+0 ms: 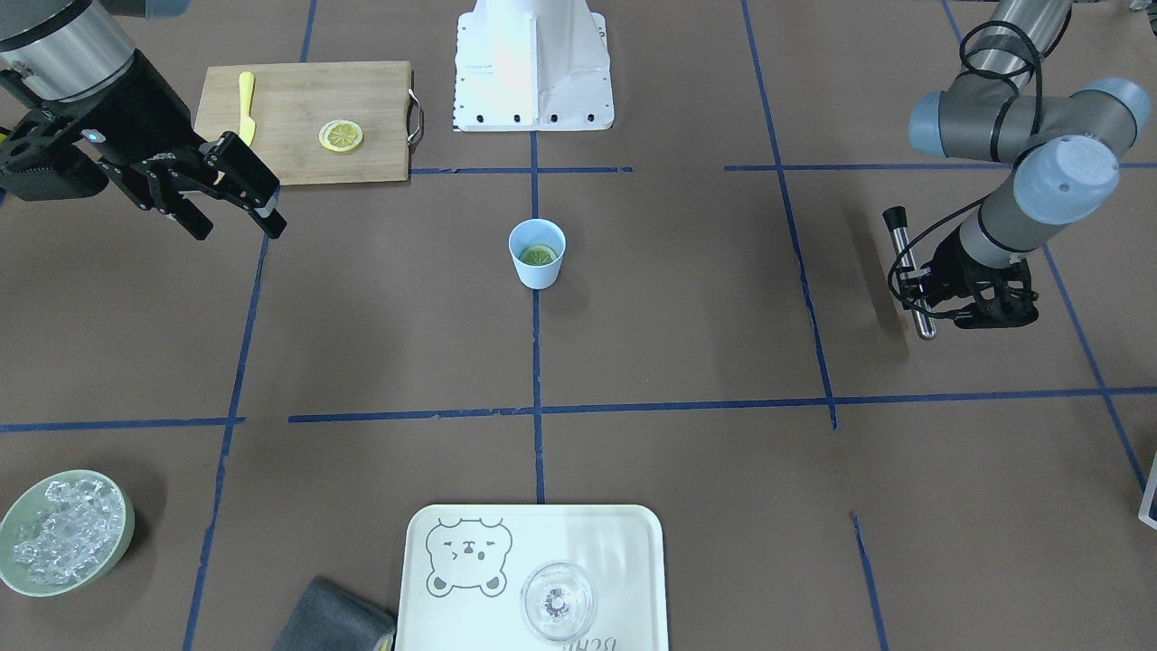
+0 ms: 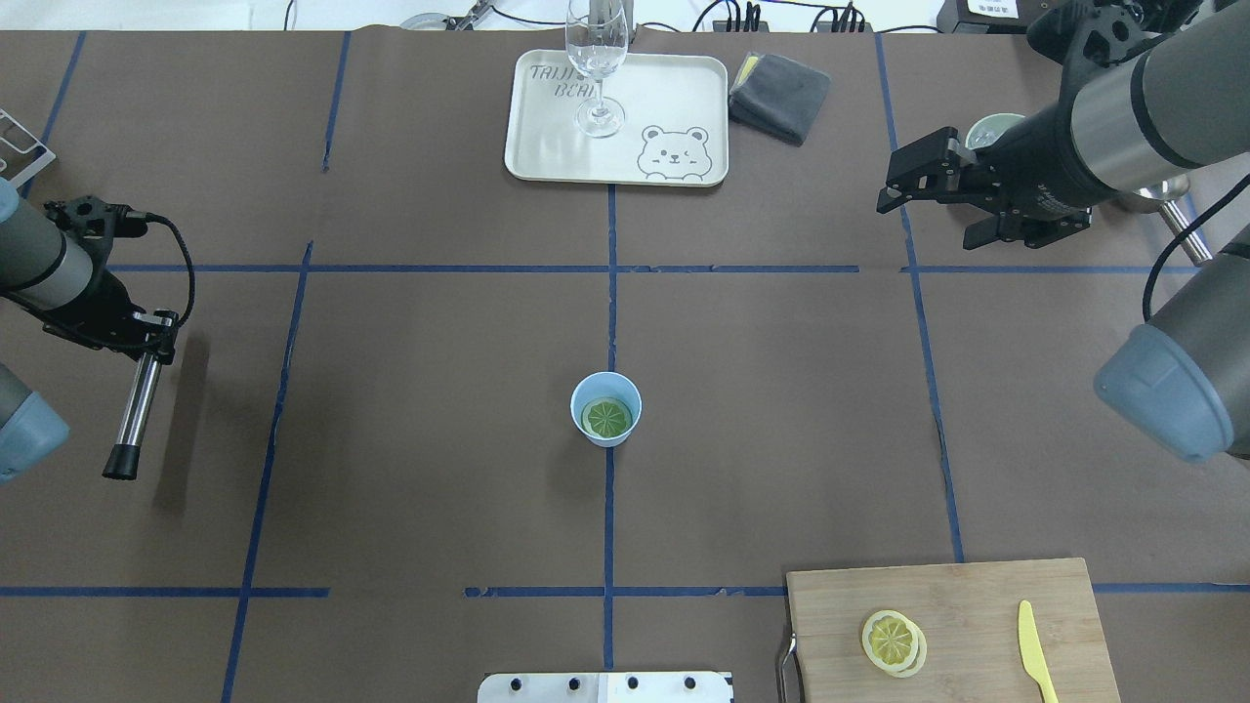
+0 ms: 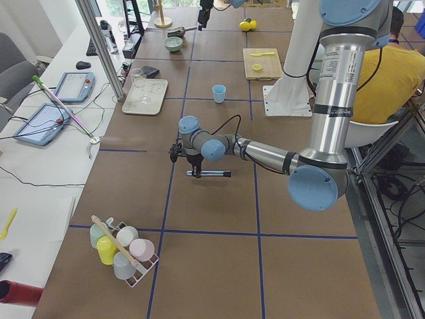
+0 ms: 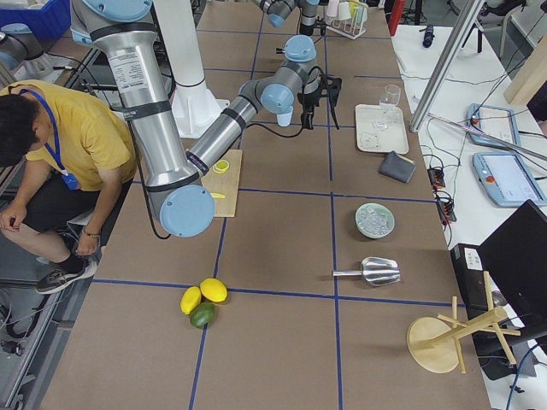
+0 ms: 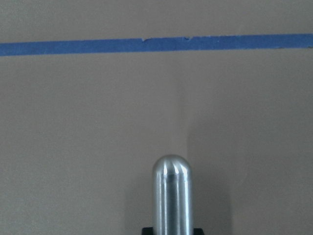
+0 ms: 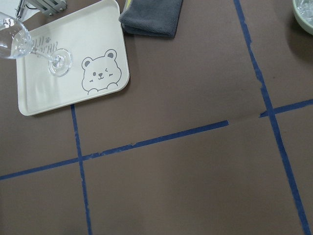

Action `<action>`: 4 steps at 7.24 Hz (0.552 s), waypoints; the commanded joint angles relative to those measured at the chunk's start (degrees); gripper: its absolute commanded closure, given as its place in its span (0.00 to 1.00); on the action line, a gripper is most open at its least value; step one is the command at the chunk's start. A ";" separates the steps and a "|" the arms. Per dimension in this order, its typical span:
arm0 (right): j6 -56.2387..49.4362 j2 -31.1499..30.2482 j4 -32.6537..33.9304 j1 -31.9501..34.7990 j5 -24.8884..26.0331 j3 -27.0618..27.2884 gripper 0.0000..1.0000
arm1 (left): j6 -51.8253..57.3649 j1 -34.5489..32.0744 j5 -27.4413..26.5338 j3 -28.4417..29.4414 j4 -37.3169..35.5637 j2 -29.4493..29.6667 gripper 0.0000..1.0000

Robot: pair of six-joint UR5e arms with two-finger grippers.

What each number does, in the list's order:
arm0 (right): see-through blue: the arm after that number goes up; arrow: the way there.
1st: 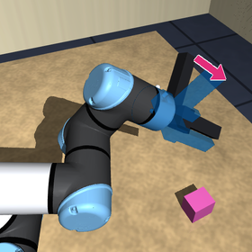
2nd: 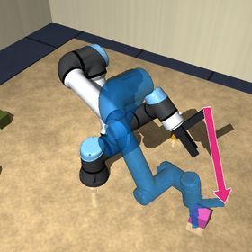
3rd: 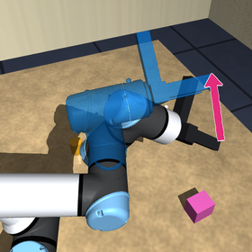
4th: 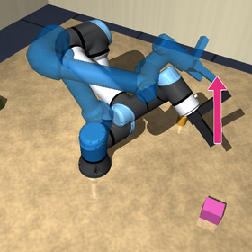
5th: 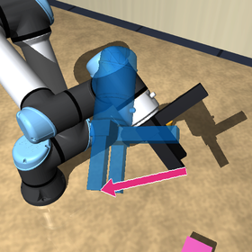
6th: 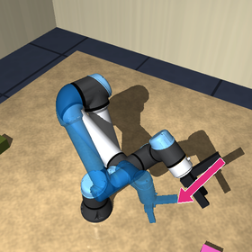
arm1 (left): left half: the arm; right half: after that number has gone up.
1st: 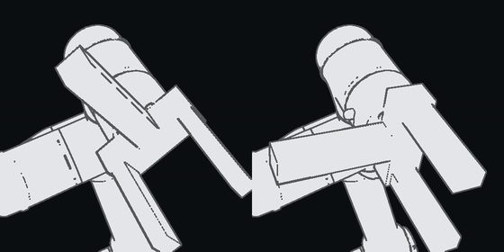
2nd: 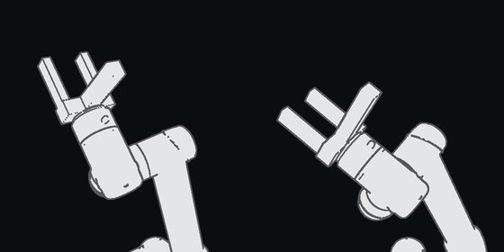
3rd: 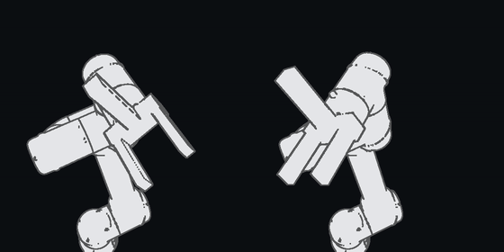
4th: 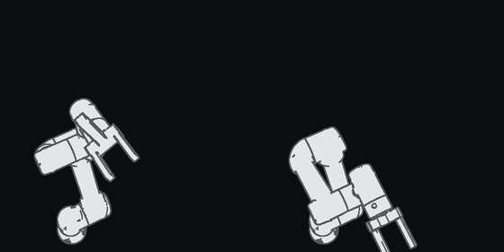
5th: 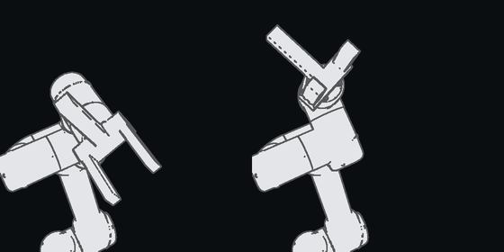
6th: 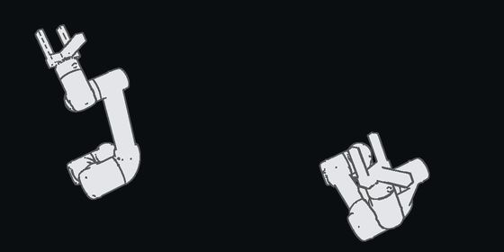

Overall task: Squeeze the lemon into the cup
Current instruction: 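Lower the muddler onto the table with the left gripper and release it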

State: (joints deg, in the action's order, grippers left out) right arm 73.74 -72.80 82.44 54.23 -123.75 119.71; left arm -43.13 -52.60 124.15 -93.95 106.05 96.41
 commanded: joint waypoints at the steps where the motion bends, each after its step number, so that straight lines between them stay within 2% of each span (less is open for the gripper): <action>1: 0.00 0.03 0.00 -0.09 0.00 0.00 0.00 | -0.20 1.26 -0.04 0.26 -0.06 0.53 1.00; 4: 0.00 0.03 0.00 -0.18 0.00 -0.09 0.00 | -0.29 1.89 -0.04 0.96 0.03 0.88 1.00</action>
State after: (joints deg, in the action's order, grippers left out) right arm 73.74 -72.78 82.44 54.11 -123.69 119.65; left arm -43.45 -50.90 124.10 -93.16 106.07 97.15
